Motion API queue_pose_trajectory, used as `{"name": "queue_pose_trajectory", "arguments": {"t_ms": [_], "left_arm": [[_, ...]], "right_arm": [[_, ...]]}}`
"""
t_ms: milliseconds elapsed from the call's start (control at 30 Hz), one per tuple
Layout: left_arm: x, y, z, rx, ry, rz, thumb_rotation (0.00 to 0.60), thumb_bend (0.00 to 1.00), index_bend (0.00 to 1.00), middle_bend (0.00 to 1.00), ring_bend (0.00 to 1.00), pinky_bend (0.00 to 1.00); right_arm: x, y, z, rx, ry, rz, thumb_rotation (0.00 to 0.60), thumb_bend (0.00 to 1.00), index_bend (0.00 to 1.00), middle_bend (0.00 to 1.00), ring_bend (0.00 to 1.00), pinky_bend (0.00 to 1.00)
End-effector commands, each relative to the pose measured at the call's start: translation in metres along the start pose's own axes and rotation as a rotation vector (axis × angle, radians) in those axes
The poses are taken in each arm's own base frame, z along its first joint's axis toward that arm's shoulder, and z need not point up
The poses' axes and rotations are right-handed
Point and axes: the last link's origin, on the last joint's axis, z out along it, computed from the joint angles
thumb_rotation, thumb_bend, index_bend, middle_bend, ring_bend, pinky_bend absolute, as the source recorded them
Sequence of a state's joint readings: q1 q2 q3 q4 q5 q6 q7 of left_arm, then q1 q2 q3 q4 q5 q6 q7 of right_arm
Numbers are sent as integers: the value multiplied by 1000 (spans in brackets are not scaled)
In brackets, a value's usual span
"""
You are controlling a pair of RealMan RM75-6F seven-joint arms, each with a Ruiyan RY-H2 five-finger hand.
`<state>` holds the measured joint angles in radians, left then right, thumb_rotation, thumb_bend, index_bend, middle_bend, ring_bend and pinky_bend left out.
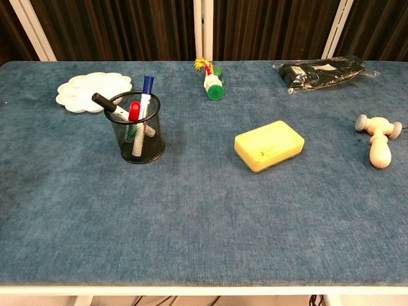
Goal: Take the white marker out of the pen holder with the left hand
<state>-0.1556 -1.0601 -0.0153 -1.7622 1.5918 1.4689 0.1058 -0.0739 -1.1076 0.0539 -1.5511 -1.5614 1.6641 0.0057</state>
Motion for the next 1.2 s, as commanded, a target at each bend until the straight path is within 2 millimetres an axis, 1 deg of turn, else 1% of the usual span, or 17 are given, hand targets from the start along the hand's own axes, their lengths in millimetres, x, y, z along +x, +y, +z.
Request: {"name": "queue_pose_trajectory", "arguments": {"t_ms": [33, 267, 367, 467, 667, 767, 867, 967, 1100, 1200], "left_arm": [[0, 0, 0, 1, -1, 0, 600, 87, 15, 0, 0, 19], [-1, 4, 1, -22, -6, -8, 600, 88, 15, 0, 0, 19], [0, 10, 4, -52, -4, -14, 600, 87, 16, 0, 0, 21], [1, 18, 10, -90, -8, -12, 600, 88, 17, 0, 0, 46], [4, 49, 32, -199, -18, -24, 600, 89, 25, 1, 0, 125], [2, 67, 48, -247, -26, -38, 600, 97, 50, 34, 0, 165], [-8, 83, 65, -265, -63, -91, 600, 130, 107, 121, 3, 217], [-18, 93, 81, -271, -89, -115, 600, 163, 141, 176, 41, 257], [-33, 107, 93, -276, -117, -107, 600, 169, 151, 192, 53, 268], [-41, 113, 101, -277, -126, -91, 600, 169, 152, 192, 54, 268]], "right_arm": [[0, 0, 0, 0, -1, -1, 600, 185, 0, 0, 0, 0], [0, 1, 0, -1, -2, 5, 600, 184, 0, 0, 0, 0], [1, 2, -1, -5, 5, 12, 600, 184, 0, 0, 0, 0], [2, 4, -2, -10, 13, 19, 600, 185, 0, 0, 0, 0], [1, 5, -2, -15, 12, 23, 600, 185, 0, 0, 0, 0], [2, 5, -1, -13, 14, 23, 600, 185, 0, 0, 0, 0], [3, 5, -3, -9, 9, 19, 600, 185, 0, 0, 0, 0], [8, 5, -7, -1, 19, 20, 600, 185, 0, 0, 0, 0], [15, 10, -8, -15, 37, 19, 600, 185, 0, 0, 0, 0], [16, 14, -8, -26, 33, 22, 600, 185, 0, 0, 0, 0]]}}
